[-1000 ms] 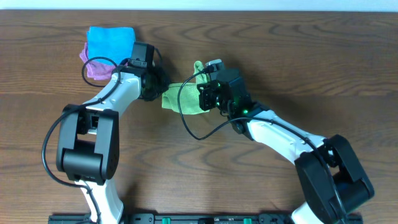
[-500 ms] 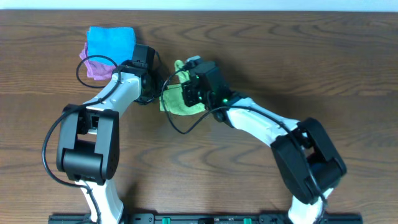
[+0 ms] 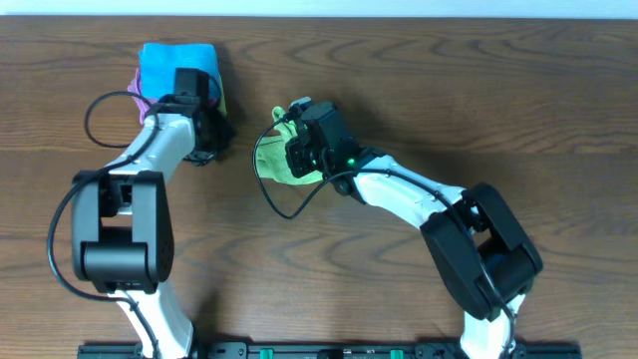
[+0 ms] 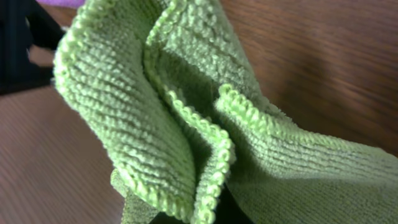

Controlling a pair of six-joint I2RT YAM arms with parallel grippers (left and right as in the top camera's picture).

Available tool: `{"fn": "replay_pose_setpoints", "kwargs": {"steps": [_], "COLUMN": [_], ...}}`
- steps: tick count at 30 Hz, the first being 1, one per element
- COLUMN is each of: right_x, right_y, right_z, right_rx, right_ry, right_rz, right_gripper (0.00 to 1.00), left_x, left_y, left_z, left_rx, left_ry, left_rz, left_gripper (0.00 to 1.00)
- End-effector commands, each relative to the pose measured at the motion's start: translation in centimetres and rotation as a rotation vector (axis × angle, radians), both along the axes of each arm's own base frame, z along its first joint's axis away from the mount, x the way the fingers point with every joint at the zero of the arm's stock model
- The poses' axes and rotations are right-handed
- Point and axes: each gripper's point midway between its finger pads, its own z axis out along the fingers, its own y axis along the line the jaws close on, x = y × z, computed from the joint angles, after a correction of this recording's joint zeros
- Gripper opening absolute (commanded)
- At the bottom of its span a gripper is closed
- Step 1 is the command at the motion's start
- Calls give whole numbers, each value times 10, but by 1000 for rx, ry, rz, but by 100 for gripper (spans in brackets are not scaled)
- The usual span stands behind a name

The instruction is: Fold the cloth

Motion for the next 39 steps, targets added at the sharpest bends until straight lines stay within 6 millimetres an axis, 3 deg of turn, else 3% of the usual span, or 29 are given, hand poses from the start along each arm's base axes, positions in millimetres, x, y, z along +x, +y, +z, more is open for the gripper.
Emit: {"fn": "replay_pose_setpoints", "kwargs": {"steps": [1, 5, 12, 19, 24, 29, 33, 39], "right_x": [-5, -8, -24, -45, -61, -65, -60, -41], "right_y": [9, 12, 24, 42, 57, 61, 62, 52], "right_z": [-2, -3, -6, -5, -1, 0, 11, 42], "right_rx": [-12, -16, -7, 25, 71, 77, 90, 124], "right_ry": [-7, -2, 27, 59, 86, 86, 65, 9], "right_rz": [35, 43, 94, 169, 242, 256, 250, 212], "right_gripper": [9, 14, 36, 41, 46, 52, 76, 91], "left_x": [11, 13, 14, 14, 14, 14, 14, 14], "left_y": [7, 11, 12, 15, 28, 35, 36, 26], "left_z": [29, 39, 42, 42, 42, 43, 43, 44], "left_rx": [-1, -1, -1, 0, 1, -18, -25, -77], "left_ry": [-76, -100, -107, -109, -108, -109, -109, -111], "left_rz": [5, 14, 16, 23, 53, 64, 67, 45], "left_gripper": [6, 6, 6, 6, 6, 6, 15, 21]}}
